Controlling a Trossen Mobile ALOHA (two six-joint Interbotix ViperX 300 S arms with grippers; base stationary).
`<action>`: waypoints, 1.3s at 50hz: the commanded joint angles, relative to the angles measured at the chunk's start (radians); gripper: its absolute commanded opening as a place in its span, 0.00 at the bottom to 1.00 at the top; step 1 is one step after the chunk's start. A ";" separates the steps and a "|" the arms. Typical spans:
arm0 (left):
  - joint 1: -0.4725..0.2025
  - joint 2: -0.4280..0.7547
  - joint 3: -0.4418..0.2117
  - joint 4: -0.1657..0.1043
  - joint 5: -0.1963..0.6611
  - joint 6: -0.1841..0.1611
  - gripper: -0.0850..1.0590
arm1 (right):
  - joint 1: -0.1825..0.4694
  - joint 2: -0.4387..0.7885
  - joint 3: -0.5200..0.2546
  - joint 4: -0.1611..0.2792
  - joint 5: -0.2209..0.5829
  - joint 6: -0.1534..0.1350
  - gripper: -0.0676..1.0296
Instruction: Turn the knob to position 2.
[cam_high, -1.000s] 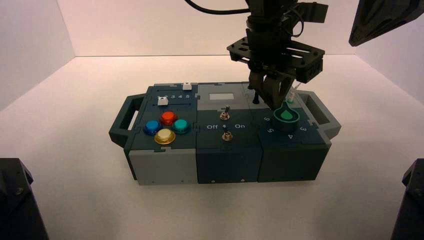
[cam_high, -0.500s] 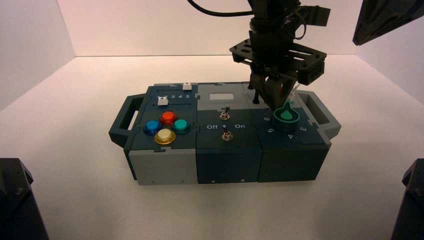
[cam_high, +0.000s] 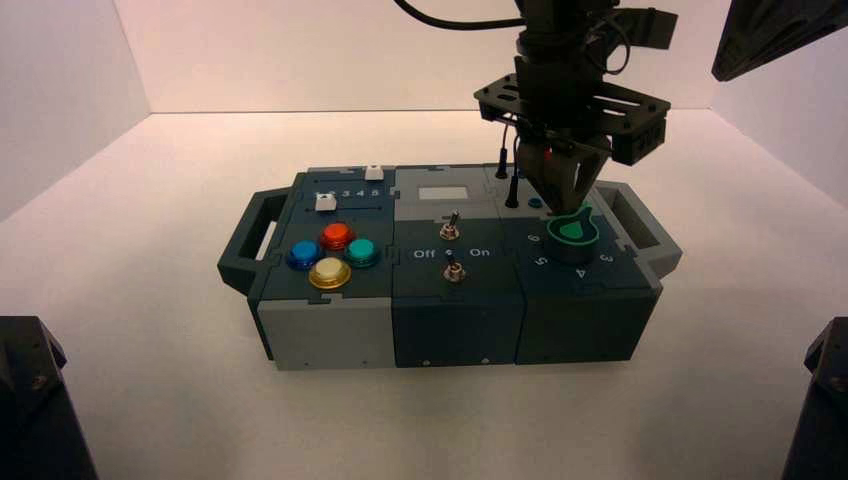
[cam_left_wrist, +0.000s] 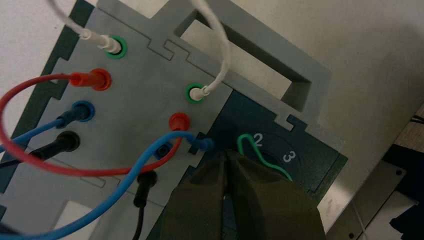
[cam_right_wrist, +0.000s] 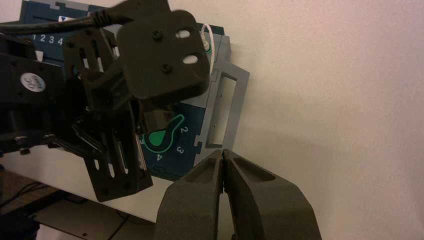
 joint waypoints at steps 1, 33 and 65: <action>-0.011 -0.012 -0.031 0.000 0.009 0.006 0.05 | 0.000 -0.002 -0.032 0.003 -0.002 0.002 0.04; -0.021 0.011 -0.071 0.000 0.041 0.006 0.05 | -0.002 -0.008 -0.029 0.002 -0.002 0.000 0.04; -0.025 0.021 -0.081 0.000 0.054 0.006 0.05 | 0.000 -0.014 -0.029 0.002 -0.002 0.002 0.04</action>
